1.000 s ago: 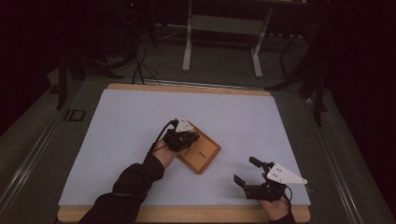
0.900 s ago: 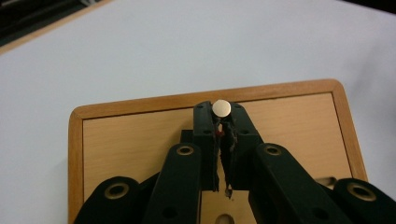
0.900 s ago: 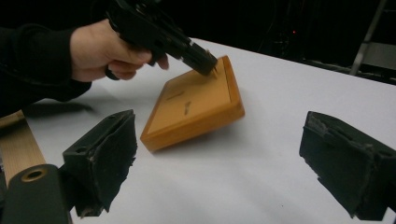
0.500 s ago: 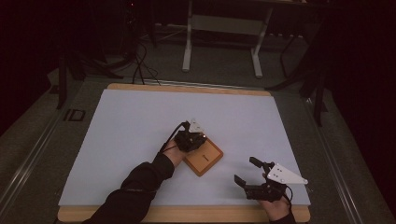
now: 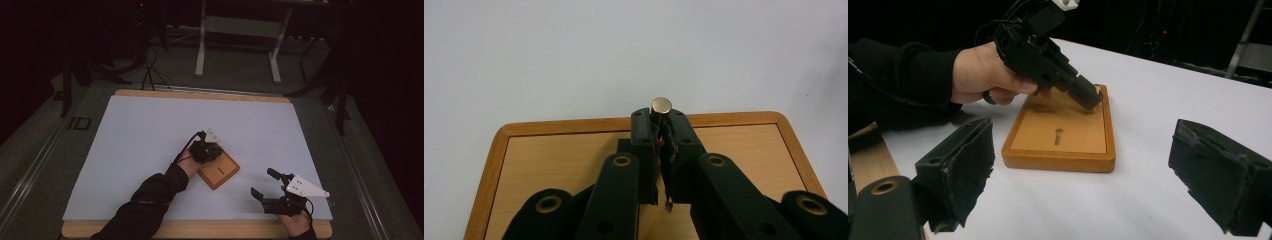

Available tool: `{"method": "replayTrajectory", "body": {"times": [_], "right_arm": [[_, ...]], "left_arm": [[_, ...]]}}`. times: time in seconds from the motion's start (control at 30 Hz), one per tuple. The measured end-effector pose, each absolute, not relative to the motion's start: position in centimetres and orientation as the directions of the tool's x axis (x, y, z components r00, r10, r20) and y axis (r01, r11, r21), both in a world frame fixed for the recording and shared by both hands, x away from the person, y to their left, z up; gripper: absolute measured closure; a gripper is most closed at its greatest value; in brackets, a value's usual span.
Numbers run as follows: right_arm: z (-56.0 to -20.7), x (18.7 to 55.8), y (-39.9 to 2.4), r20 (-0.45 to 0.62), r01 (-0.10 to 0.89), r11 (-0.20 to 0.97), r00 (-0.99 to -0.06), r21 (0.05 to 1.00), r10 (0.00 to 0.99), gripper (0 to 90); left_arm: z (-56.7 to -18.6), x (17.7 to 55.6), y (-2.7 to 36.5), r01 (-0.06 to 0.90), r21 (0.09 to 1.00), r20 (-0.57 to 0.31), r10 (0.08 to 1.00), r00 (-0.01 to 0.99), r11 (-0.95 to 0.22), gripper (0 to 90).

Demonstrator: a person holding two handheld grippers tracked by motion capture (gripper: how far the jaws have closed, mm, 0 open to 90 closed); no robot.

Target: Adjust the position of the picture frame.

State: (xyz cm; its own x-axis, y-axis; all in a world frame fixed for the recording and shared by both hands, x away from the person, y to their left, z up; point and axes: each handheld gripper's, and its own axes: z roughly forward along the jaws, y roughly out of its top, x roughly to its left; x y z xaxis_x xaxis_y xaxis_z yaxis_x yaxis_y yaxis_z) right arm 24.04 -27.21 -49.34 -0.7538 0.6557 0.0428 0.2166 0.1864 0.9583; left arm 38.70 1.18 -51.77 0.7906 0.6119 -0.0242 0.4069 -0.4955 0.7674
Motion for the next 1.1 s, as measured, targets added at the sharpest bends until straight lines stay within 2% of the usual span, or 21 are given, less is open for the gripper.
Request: {"method": "replayTrajectory", "body": {"times": [0.23,0.3,0.33,0.5,0.8,0.93,1.1], "right_arm": [[-49.3,24.0,-27.2,0.041,0.216,0.188,-0.754,0.958,0.655,10.7],[-49.3,24.0,-27.2,0.042,0.215,0.186,-0.754,0.959,0.656,10.8],[-49.3,24.0,-27.2,0.042,0.215,0.186,-0.754,0.959,0.656,10.8],[-49.3,24.0,-27.1,0.035,0.212,0.194,-0.757,0.958,0.652,10.7],[-49.4,24.0,-27.0,0.039,0.218,0.196,-0.757,0.956,0.653,10.8],[-49.4,24.0,-27.0,0.04,0.216,0.194,-0.759,0.957,0.649,12.5],[-49.4,24.0,-27.0,0.039,0.216,0.196,-0.761,0.957,0.647,12.5]], "left_arm": [[-51.6,38.9,1.5,0.422,0.764,-0.058,0.599,0.799,-0.489,83.4],[-51.5,38.9,1.9,0.422,0.77,-0.075,0.589,0.804,-0.478,77.4],[-51.4,38.8,2.1,0.417,0.776,-0.078,0.584,0.808,-0.473,77.5],[-50.5,38.2,3.6,0.399,0.781,-0.043,0.595,0.802,-0.481,75.8],[-50.6,38.8,5.4,0.422,0.78,-0.032,0.644,0.765,-0.463,82.0],[-51.0,39.7,5.9,0.448,0.775,-0.056,0.658,0.751,-0.445,89.8],[-51.2,40.3,5.6,0.45,0.768,-0.045,0.663,0.748,-0.456,90.0]]}}
